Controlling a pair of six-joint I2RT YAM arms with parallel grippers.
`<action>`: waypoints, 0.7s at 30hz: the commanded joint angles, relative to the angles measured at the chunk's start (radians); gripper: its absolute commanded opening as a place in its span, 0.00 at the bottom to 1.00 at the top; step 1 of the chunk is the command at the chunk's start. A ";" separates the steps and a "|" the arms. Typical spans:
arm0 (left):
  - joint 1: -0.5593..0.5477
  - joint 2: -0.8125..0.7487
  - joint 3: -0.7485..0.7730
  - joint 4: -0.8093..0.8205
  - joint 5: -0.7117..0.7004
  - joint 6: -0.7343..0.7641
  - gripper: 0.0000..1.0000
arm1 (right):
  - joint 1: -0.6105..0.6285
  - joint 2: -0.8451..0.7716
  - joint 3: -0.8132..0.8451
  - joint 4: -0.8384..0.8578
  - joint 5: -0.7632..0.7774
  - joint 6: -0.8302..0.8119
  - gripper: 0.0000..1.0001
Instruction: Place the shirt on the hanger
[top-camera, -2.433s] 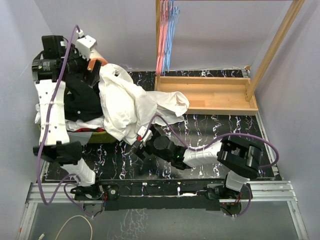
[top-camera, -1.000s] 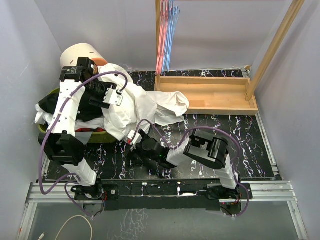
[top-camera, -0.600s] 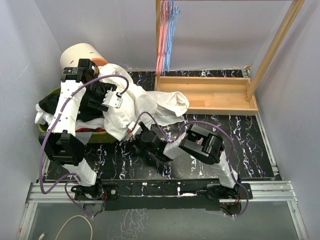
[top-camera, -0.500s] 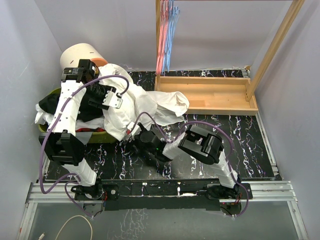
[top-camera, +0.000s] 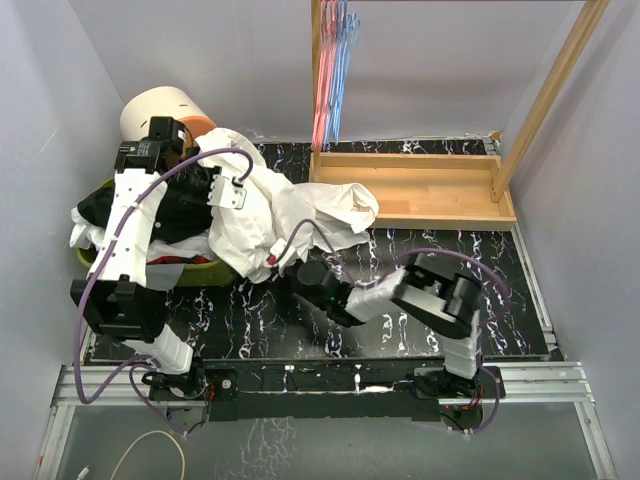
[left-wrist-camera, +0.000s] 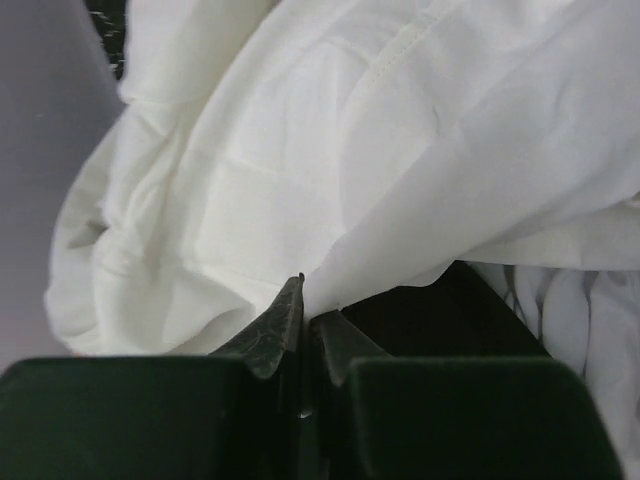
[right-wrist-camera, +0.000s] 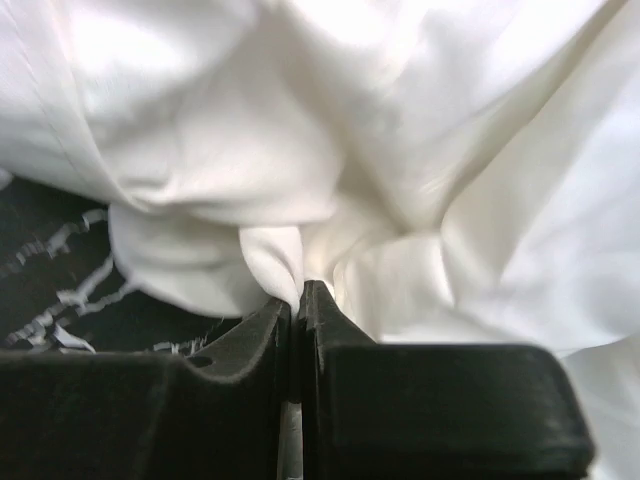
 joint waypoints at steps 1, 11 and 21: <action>-0.003 -0.157 0.067 0.122 0.155 -0.131 0.00 | 0.002 -0.299 -0.044 0.066 0.075 -0.027 0.08; -0.003 -0.188 0.255 0.519 0.156 -0.766 0.00 | -0.008 -0.742 -0.004 -0.157 0.186 -0.199 0.08; -0.029 0.017 0.798 0.502 0.073 -1.378 0.00 | -0.045 -0.847 0.433 -0.466 0.265 -0.406 0.08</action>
